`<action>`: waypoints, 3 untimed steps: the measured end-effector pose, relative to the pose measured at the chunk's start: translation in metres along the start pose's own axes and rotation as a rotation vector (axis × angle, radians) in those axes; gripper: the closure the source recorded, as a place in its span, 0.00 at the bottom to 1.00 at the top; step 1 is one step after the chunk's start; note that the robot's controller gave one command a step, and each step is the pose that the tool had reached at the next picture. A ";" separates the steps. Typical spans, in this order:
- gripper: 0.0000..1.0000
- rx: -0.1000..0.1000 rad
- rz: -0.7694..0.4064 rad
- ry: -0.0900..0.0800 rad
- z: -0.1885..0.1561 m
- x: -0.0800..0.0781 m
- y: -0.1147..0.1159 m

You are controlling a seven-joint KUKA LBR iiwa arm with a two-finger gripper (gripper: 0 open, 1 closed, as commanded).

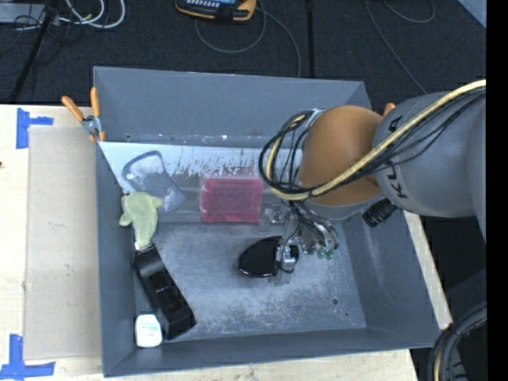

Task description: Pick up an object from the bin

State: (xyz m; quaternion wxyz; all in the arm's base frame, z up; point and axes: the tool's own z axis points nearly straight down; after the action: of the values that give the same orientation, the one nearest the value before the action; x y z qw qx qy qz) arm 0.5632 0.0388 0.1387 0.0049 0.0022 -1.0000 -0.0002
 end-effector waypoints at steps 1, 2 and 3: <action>0.00 0.000 0.001 -0.007 -0.004 -0.001 0.000; 0.00 0.001 -0.129 -0.013 0.015 -0.001 0.004; 0.00 0.000 -0.360 -0.001 0.047 0.008 0.014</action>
Offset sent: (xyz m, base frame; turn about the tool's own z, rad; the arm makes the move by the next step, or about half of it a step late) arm -0.0077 0.0132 -0.0687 -0.3945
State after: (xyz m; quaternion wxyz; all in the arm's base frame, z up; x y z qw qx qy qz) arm 0.5549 0.0529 0.0915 0.0043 0.1814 -0.9834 -0.0011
